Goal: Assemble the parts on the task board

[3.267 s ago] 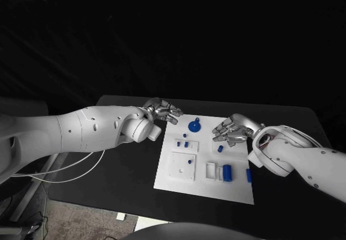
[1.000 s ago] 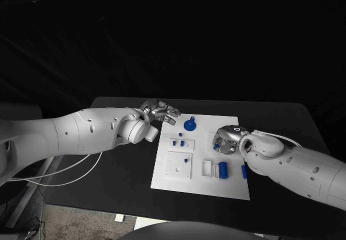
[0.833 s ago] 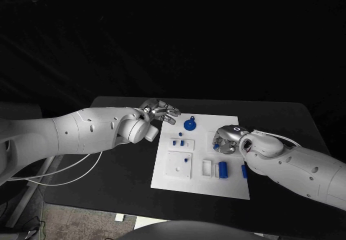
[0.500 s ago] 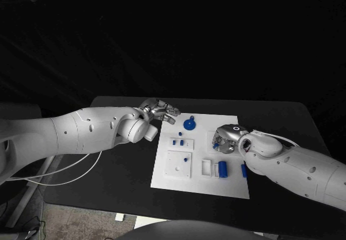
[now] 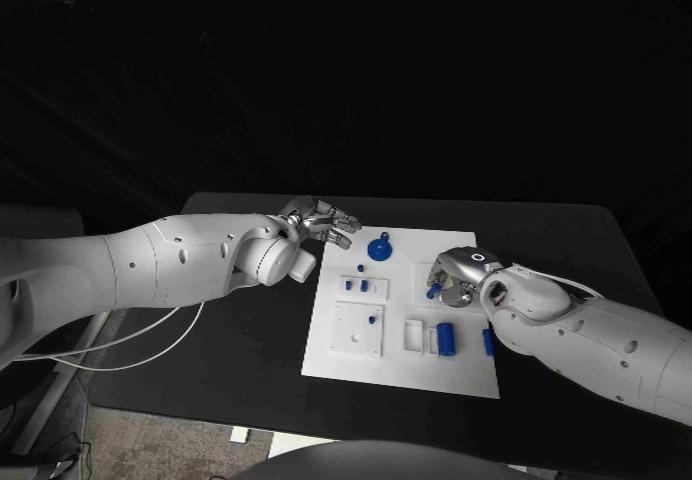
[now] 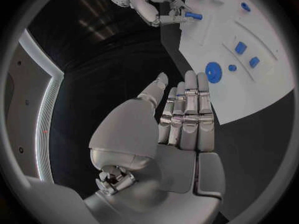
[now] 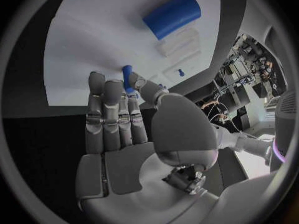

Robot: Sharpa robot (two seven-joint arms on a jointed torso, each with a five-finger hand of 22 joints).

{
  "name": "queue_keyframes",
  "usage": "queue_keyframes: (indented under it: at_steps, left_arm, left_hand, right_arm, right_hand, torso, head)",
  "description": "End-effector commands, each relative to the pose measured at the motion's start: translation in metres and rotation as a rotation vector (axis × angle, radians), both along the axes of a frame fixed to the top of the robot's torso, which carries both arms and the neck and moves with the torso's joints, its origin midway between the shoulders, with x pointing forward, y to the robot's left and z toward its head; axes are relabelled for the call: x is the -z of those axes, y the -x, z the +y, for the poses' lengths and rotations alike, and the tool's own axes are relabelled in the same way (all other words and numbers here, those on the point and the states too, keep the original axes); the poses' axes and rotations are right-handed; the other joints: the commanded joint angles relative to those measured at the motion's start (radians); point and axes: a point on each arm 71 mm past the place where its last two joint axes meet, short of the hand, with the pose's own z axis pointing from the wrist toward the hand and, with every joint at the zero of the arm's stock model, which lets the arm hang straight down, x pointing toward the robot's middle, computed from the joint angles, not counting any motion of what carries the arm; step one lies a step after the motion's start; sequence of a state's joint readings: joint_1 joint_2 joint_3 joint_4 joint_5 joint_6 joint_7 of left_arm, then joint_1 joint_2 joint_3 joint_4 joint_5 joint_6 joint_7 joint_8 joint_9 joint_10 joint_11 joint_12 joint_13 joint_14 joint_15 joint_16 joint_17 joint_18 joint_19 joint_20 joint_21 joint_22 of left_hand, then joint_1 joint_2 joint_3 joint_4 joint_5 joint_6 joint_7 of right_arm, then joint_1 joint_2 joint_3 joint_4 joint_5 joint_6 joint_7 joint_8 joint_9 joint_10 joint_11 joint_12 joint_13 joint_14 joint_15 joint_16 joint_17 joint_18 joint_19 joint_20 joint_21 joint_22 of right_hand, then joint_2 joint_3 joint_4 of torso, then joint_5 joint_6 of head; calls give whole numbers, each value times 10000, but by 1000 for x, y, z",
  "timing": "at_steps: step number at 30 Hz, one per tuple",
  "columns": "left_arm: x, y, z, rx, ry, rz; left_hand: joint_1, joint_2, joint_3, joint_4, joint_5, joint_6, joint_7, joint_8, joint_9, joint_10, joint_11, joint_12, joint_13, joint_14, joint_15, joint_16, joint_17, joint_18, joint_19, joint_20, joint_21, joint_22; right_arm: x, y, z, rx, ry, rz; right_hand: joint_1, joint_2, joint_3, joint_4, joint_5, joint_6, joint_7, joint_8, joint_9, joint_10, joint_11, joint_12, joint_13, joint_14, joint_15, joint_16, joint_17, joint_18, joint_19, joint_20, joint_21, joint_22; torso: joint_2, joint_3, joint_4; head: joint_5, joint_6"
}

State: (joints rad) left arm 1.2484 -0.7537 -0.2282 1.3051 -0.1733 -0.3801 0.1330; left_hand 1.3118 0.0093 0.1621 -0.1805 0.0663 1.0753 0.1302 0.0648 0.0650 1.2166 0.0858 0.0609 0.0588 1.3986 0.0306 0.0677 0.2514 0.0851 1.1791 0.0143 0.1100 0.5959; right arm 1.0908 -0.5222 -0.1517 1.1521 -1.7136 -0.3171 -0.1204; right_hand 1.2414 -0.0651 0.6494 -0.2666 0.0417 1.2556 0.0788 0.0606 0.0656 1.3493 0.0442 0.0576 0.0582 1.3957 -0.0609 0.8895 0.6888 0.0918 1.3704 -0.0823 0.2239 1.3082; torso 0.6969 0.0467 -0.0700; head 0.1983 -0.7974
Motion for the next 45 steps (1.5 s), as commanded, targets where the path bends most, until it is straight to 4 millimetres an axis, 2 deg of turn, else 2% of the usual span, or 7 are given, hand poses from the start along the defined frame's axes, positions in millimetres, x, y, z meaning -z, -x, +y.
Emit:
queue_keyframes:
  at_steps: [1, 8, 16, 22, 32, 37, 45]
  left_arm:
    - [-1, 0, -1, 122, 86, -59]
    - [-1, -1, 0, 88, 67, -71]
    - [-1, -1, 1, 70, 56, -63]
    - [-1, -1, 2, 60, 50, -63]
    - [-1, -2, 3, 24, 32, -86]
    - [-1, -3, 3, -6, 17, -102]
    - [-1, -3, 2, 2, 18, -110]
  left_hand:
    - [-25, 56, -12, 35, 44, -88, -7, -4, -10, -67, 31, -31, -8, -56, 26, -43, -15, -134, -69, 7, -16, -9]
    - [-25, 56, -12, 35, 44, -88, -7, -4, -10, -67, 31, -31, -8, -56, 26, -43, -15, -134, -69, 7, -16, -9]
    - [-7, 52, -30, 29, 44, -101, -2, -3, -9, -77, 34, -32, -9, -57, 27, -43, -21, -135, -81, 8, 0, -32]
    - [-7, 52, -30, 29, 44, -101, -2, -3, -9, -77, 34, -32, -9, -57, 27, -43, -21, -135, -81, 8, 0, -32]
    - [-7, 52, -30, 29, 44, -101, -2, -3, -9, -77, 34, -32, -9, -57, 27, -43, -21, -135, -81, 8, 0, -32]
    - [5, 53, -30, 15, 46, -101, -1, -3, -9, -77, 34, -32, -9, -59, 26, -43, -24, -133, -89, 7, 15, -31]
    - [5, 53, -30, 15, 46, -101, -1, -3, -9, -77, 34, -32, -9, -59, 26, -43, -24, -133, -89, 7, 15, -31]
  right_arm:
    - [-6, -1, -2, 102, -255, -661]
    - [-16, 4, -4, 128, -669, -591]
    - [-35, 10, -2, 11, -1082, -380]
    - [-48, 15, 4, -177, -1291, -398]
    - [-55, 28, 32, -886, -1499, -283]
    - [-59, 38, 56, -1475, -1559, -209]
    - [-55, 52, 90, -2191, -1333, 77]
  right_hand:
    - [-45, -72, 119, 30, 72, 109, 8, 37, 49, 280, -233, 30, 26, 40, -30, -63, 25, 190, 6, -44, 25, 58]
    - [-44, -112, 120, 91, 67, 163, -7, 37, 49, 333, -253, 30, 25, 76, -45, -127, 93, 167, 43, -61, -35, 79]
    - [-50, -100, 80, 100, 67, 182, -13, 38, 51, 351, -261, 29, 25, 80, -50, -154, 130, 147, 57, -67, -78, 74]
    - [-49, -97, 67, 95, 67, 190, -16, 40, 54, 359, -264, 30, 26, 77, -52, -167, 146, 143, 59, -70, -95, 79]
    - [-55, -83, 47, 80, 68, 198, -19, 38, 56, 371, -268, 29, 26, 90, -55, -192, 201, 133, 79, -75, -133, 104]
    - [-57, -74, 45, 71, 71, 196, -17, 37, 57, 367, -265, 29, 26, 91, -52, -201, 215, 133, 79, -72, -144, 112]
    - [-86, -26, 31, 43, 76, 175, -10, 37, 64, 351, -258, 29, 27, 86, -43, -221, 238, 142, 83, -56, -176, 120]
  torso:
    - [-3, 4, -8]
    - [0, 18, -11]
    - [-4, 16, -29]
    - [4, 11, -12]
    - [15, -2, 10]
    - [12, -13, 11]
    - [15, -1, 4]
  head:
    - [15, 6]
    - [36, 7]
    - [37, 13]
    - [74, 42]
    - [255, 110]
    - [421, 69]
    - [612, 37]
